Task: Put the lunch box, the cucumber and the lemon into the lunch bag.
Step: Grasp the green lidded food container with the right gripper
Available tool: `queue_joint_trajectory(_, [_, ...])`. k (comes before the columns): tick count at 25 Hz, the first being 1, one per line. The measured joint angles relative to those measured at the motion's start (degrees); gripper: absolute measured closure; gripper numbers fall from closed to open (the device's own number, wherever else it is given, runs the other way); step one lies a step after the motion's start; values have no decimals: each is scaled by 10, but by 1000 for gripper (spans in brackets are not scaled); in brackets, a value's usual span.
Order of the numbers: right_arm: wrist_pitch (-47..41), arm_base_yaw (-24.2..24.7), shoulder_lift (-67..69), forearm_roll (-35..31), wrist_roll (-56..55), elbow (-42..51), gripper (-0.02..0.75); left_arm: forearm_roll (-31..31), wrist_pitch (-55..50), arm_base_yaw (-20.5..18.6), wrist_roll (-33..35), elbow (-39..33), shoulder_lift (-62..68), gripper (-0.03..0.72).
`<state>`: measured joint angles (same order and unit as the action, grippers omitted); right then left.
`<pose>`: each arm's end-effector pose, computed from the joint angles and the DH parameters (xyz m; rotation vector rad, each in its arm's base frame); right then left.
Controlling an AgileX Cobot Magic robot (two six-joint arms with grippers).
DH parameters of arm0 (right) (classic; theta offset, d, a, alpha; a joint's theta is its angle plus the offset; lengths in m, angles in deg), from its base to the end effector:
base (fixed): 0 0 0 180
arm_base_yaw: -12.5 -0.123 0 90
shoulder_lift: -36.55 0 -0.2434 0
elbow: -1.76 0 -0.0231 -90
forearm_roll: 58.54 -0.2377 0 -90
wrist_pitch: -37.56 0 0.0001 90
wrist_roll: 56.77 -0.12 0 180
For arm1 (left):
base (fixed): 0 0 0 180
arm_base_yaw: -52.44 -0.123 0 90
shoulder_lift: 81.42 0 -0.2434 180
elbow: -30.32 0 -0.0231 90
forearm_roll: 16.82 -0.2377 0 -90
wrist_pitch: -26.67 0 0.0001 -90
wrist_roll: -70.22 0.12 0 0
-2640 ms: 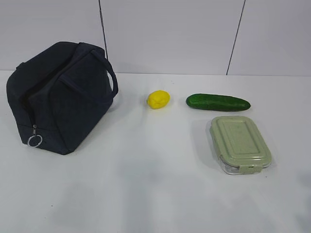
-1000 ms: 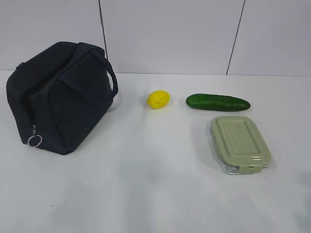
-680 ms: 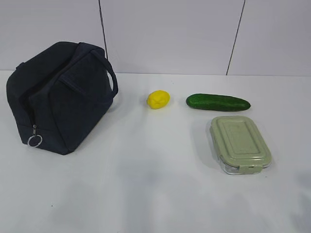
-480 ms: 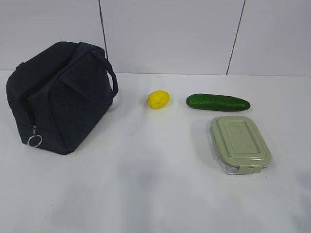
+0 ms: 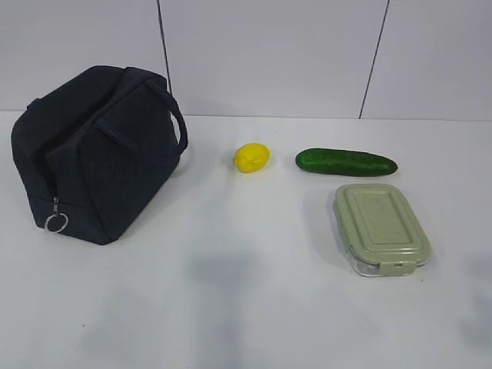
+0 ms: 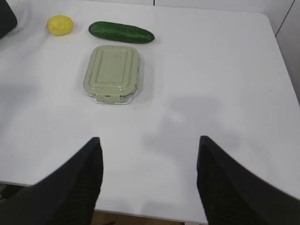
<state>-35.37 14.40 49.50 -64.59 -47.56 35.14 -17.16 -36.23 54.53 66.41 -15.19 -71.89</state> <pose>0.0234 0.0113 0.3001 -0.1616 2.0708 0.0054 0.0475 -0.0011 0.2621 -0.0314 2.0587 -0.0566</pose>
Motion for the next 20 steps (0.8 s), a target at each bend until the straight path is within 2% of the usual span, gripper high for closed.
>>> queue_joint_trajectory(5, [-1, -52, 35, 16, -6, 1, 244, 0, 0, 0, 0, 0, 0, 223])
queue_joint_trajectory(11, [-1, -153, 41, 123, -55, -7, 244, 0, 0, 0, 0, 0, 0, 223])
queue_joint_trajectory(17, [-1, -261, 41, 165, -81, -11, 244, 0, 0, 0, 0, 0, 0, 223])
queue_joint_trajectory(20, [-1, -290, 41, 186, -121, -12, 244, 0, 0, 0, 0, 0, 0, 223])
